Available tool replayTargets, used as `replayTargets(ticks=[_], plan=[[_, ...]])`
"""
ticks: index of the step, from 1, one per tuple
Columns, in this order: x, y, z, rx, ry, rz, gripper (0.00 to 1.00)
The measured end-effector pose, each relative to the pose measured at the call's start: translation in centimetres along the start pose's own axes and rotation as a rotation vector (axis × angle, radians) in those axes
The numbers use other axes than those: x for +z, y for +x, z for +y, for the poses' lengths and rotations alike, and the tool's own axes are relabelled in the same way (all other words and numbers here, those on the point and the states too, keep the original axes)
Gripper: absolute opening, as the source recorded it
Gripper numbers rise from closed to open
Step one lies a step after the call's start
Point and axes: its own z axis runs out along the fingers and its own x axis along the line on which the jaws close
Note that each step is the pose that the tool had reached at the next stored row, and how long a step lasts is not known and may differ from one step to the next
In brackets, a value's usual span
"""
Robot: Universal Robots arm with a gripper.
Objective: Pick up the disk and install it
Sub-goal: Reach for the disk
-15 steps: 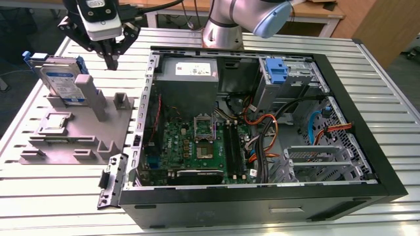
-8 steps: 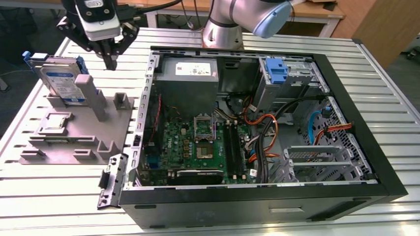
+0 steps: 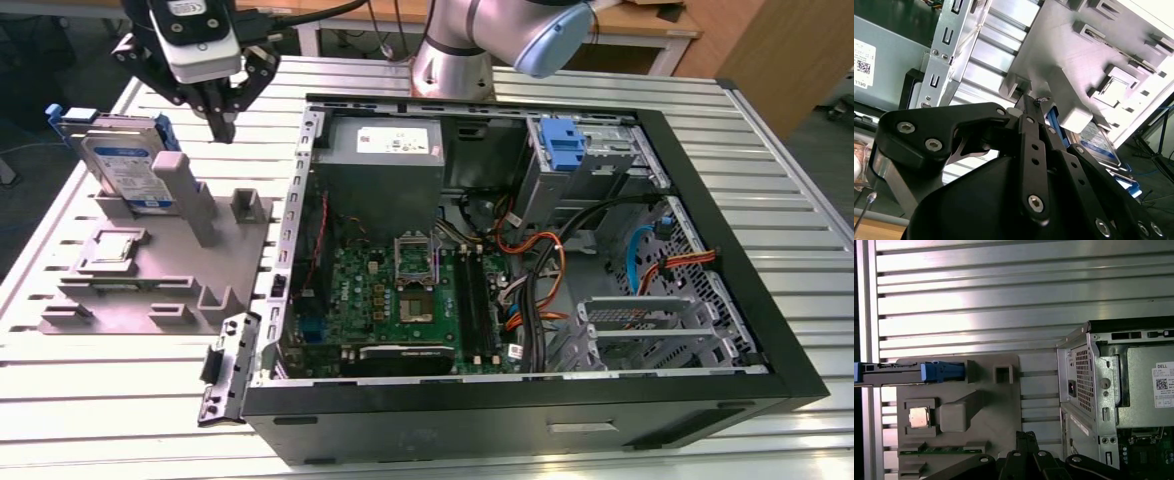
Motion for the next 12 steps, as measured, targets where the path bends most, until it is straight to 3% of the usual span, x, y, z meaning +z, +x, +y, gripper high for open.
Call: replayTargets(ticks=[12], plan=[[0.05,0.52,-0.04,0.0,0.0,0.0,0.1]])
